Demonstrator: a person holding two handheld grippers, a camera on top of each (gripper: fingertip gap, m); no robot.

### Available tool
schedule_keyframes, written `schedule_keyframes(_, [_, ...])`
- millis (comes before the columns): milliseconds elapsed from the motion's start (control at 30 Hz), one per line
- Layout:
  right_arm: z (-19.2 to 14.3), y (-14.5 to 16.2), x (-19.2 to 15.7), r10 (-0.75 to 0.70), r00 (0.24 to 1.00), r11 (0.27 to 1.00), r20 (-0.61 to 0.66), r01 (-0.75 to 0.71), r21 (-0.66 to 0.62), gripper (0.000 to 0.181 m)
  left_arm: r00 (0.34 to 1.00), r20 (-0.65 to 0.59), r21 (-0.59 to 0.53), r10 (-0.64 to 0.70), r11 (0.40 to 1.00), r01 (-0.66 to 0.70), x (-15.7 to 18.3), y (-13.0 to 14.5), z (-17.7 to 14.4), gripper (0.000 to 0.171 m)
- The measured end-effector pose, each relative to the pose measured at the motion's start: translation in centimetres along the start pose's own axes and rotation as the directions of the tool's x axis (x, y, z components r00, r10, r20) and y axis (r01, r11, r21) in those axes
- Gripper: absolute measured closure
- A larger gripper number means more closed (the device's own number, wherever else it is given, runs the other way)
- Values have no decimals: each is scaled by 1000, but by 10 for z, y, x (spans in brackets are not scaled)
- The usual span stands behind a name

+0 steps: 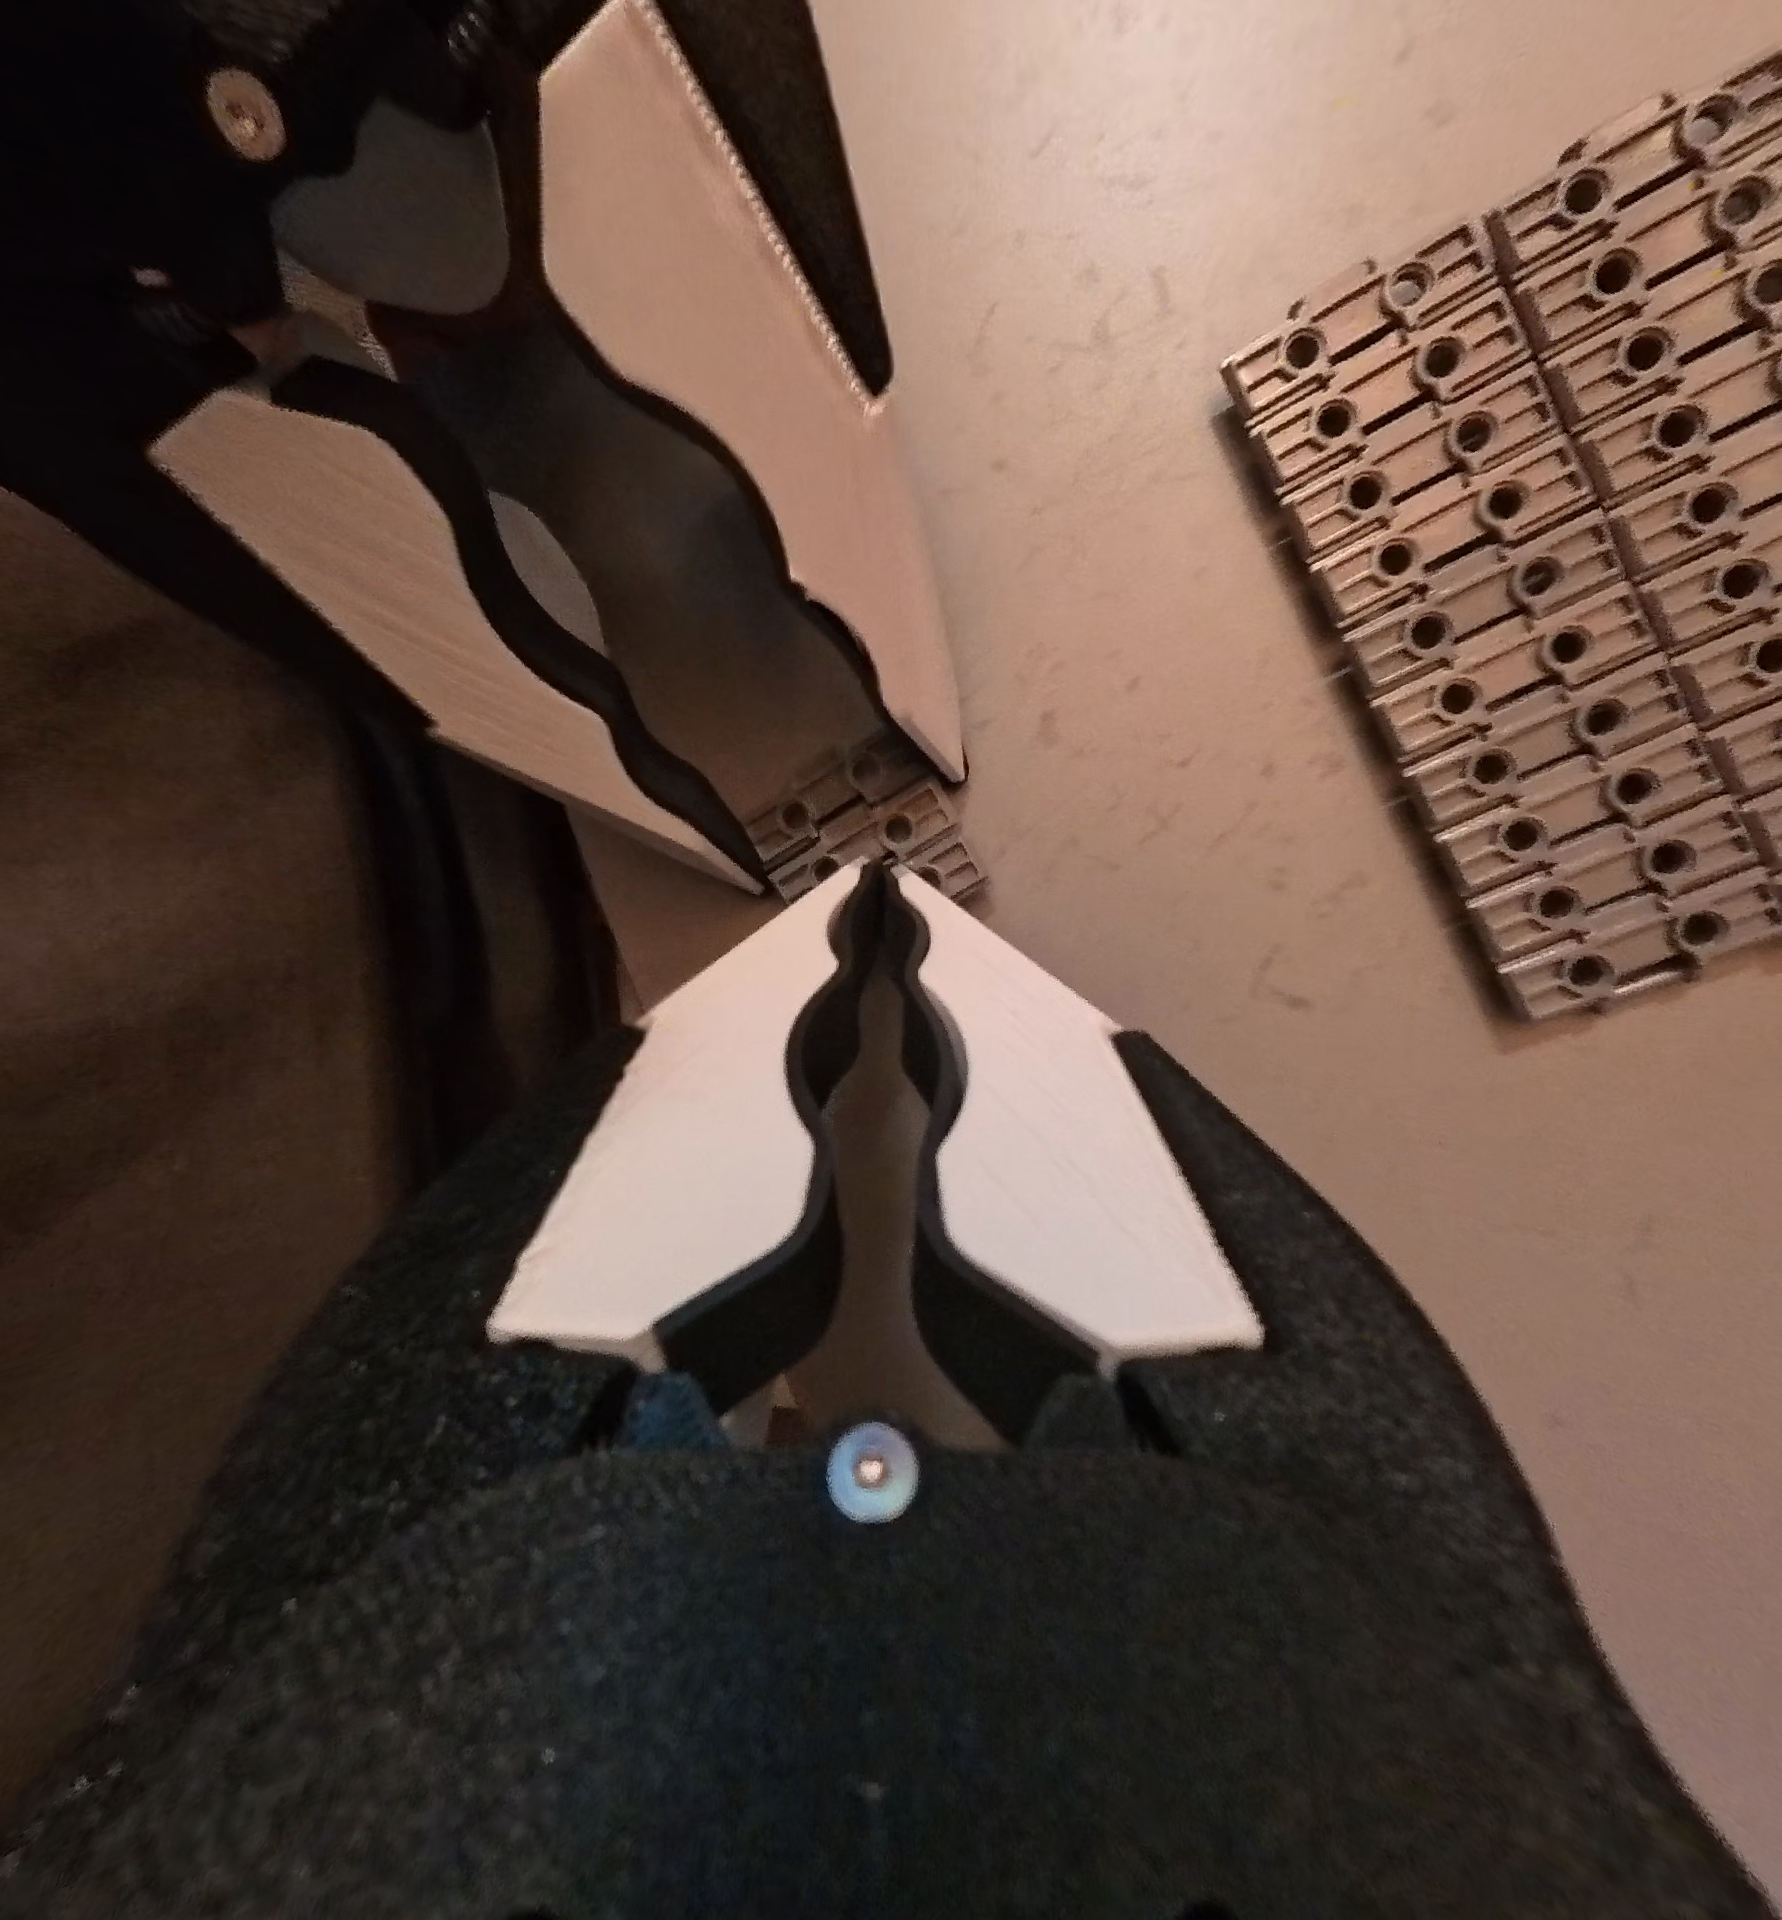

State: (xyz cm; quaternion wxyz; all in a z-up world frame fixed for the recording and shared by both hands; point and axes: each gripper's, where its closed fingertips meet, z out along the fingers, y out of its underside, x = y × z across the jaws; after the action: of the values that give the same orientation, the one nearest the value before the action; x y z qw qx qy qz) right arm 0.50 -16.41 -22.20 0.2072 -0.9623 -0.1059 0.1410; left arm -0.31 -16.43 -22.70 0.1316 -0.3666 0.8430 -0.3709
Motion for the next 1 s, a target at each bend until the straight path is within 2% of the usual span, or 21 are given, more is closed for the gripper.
schedule_keyframes(200, [-1,-1,0,62,998,984,28,-66,166,181,1000,-4,0,-4,1000,4,0,0,0,135])
schedule_keyframes(333, [-2,-3,3,-56,989,976,-133,82,201,181,1000,10,-3,-9,1000,9,-3,1,-1,134])
schedule_keyframes(400, [-4,-6,2,-45,986,968,-160,83,238,180,1000,13,-6,-3,1000,3,-3,1,-1,133])
schedule_keyframes(433, [-9,-12,4,-17,987,952,-158,64,300,159,1000,12,-7,-5,1000,5,-3,1,-1,133])
schedule_keyframes(533, [-35,-22,15,94,986,871,-138,-15,492,149,999,26,-14,-19,1000,19,-8,1,-2,133])
schedule_keyframes(633, [-54,-18,27,184,973,791,-137,-64,609,138,996,93,-34,-8,999,12,-20,2,-3,123])
schedule_keyframes(767, [-63,-9,37,265,949,713,-171,-73,698,98,991,132,-44,-14,999,20,-31,3,-6,123])
schedule_keyframes(833, [-60,-5,36,260,948,729,-184,-68,681,70,989,147,-52,-27,998,35,-35,4,-8,123])
schedule_keyframes(867, [-59,-4,36,259,947,733,-191,-63,677,64,988,153,-57,-31,998,41,-37,5,-9,124])
schedule_keyframes(900, [-60,-4,37,268,941,732,-207,-59,679,65,986,165,-61,-35,997,46,-38,5,-11,123])
schedule_keyframes(1000, [-62,-5,39,278,935,721,-221,-51,691,97,982,179,-50,-51,997,61,-39,3,-21,121])
